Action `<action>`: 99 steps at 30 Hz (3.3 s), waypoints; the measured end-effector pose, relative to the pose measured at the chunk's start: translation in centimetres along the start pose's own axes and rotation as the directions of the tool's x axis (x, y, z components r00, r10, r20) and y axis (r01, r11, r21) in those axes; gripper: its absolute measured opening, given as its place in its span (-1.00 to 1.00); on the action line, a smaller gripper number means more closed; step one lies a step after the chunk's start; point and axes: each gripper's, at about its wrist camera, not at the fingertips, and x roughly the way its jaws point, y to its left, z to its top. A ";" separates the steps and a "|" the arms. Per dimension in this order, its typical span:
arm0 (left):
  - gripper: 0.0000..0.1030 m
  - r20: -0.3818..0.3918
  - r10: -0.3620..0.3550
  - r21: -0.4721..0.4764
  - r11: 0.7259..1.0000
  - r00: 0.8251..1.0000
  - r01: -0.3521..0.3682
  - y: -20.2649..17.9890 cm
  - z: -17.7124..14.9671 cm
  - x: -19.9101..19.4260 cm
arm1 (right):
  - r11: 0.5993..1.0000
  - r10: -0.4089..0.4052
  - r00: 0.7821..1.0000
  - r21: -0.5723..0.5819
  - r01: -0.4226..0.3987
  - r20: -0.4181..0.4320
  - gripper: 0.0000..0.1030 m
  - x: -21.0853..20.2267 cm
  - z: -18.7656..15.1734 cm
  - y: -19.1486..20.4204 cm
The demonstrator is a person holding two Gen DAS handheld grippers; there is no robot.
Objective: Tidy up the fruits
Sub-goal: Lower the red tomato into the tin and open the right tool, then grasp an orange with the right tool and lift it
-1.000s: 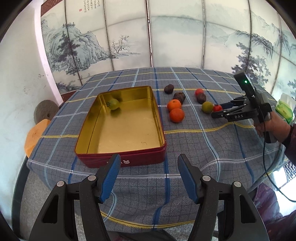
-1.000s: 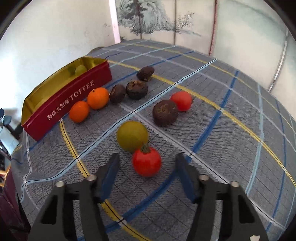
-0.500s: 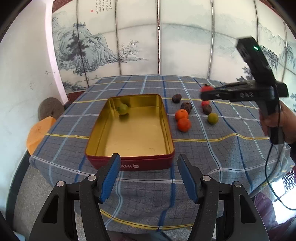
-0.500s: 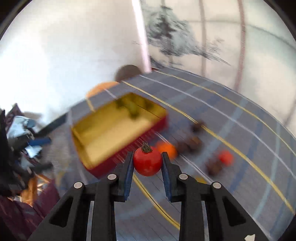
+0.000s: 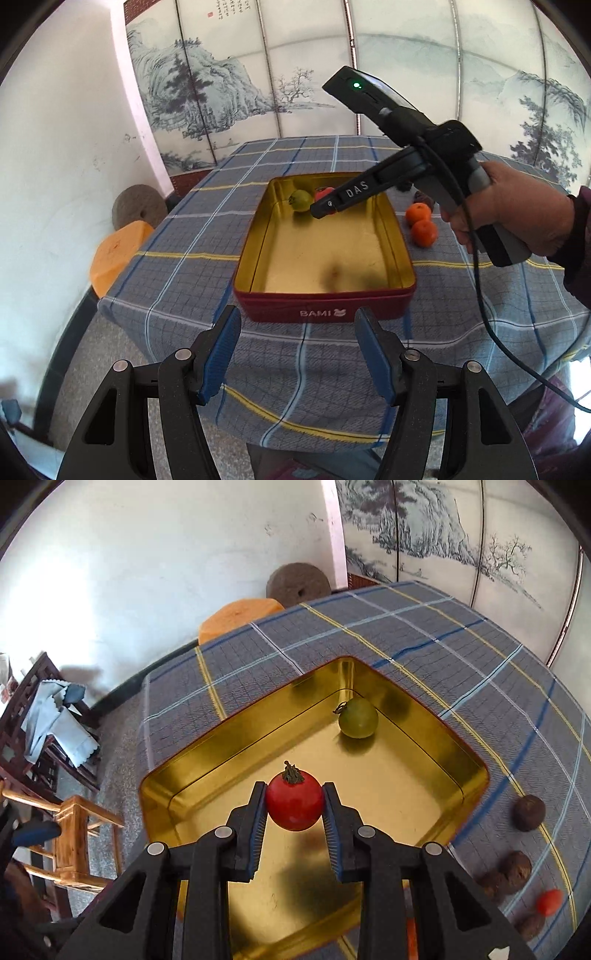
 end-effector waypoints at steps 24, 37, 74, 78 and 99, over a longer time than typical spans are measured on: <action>0.26 -0.103 0.022 -0.015 1.000 0.994 -0.024 0.4 -1.1 2.3 | 0.990 0.019 0.992 0.139 -0.036 0.124 -0.07 0.6 3.5 -1.6; 0.30 -0.083 0.020 0.012 1.000 0.996 -0.019 -0.8 -0.8 1.4 | 0.995 -0.004 0.941 0.094 -0.030 0.339 0.26 -10.5 -8.0 0.1; 0.37 -0.016 -0.239 0.204 0.950 0.971 0.237 -10.8 4.1 2.4 | 0.776 -0.458 0.883 0.533 0.338 0.107 -0.39 -18.8 -26.3 -16.8; 0.38 -0.007 -0.329 0.226 0.919 0.944 0.322 -14.2 6.3 4.3 | 0.716 -0.499 0.865 0.588 0.377 0.053 -0.39 -19.4 -29.3 -20.9; 0.35 -0.260 -0.351 0.283 0.863 0.899 0.419 -26.0 16.1 20.5 | 0.751 -0.407 0.904 0.612 0.249 0.132 -0.36 -18.6 -30.2 -22.4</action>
